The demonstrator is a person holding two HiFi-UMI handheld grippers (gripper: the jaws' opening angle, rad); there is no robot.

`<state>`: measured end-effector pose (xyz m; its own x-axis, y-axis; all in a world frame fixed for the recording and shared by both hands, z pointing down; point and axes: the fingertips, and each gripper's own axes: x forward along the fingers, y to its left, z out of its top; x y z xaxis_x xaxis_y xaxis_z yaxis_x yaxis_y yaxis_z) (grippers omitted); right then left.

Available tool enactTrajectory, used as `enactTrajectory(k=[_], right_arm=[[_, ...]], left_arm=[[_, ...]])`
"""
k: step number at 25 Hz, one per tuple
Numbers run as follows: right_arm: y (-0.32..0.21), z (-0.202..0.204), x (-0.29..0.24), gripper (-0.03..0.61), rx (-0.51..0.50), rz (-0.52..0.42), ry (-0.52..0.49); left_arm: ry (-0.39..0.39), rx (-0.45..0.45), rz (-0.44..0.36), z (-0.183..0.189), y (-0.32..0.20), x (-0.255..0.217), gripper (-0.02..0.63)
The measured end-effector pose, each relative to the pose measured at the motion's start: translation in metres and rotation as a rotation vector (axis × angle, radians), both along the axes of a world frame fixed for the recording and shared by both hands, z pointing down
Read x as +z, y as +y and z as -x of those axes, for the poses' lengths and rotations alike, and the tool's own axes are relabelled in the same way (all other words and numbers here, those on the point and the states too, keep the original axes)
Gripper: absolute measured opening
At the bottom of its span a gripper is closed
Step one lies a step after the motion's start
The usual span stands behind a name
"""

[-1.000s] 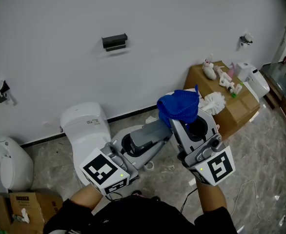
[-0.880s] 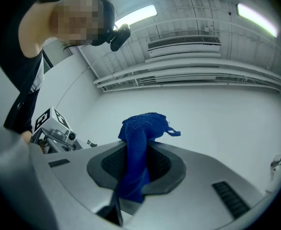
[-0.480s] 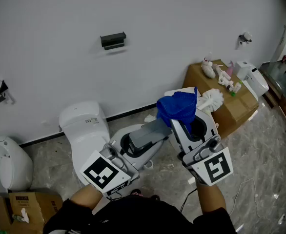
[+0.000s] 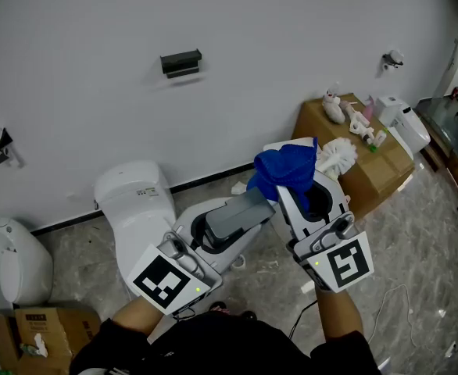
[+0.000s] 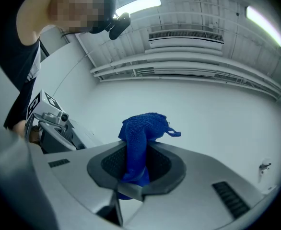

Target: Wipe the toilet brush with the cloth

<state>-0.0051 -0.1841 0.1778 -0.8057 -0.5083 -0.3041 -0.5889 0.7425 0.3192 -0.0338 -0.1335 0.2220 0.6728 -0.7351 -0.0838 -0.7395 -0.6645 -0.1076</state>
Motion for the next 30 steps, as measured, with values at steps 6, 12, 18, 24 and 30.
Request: enactTrajectory(k=[6,12,18,24,30], right_arm=[[-0.003,-0.001,0.001,0.081,0.006,0.008,0.005],[-0.005,-0.002,0.002,0.081,0.019,0.01,0.012],[-0.017,-0.01,0.001,0.081,0.038,0.017,0.01],[-0.028,-0.02,0.001,0.081,0.074,0.015,0.012],[-0.041,-0.035,0.005,0.081,0.13,0.029,0.013]], left_arm=[[0.019,0.005,0.009,0.001,0.001,-0.001,0.164],[0.016,0.001,-0.005,0.005,0.003,-0.002,0.164],[0.024,-0.012,-0.001,0.006,0.002,-0.006,0.164],[0.015,-0.015,-0.01,0.007,0.003,-0.008,0.164],[0.023,-0.016,-0.008,0.008,0.004,-0.008,0.164]])
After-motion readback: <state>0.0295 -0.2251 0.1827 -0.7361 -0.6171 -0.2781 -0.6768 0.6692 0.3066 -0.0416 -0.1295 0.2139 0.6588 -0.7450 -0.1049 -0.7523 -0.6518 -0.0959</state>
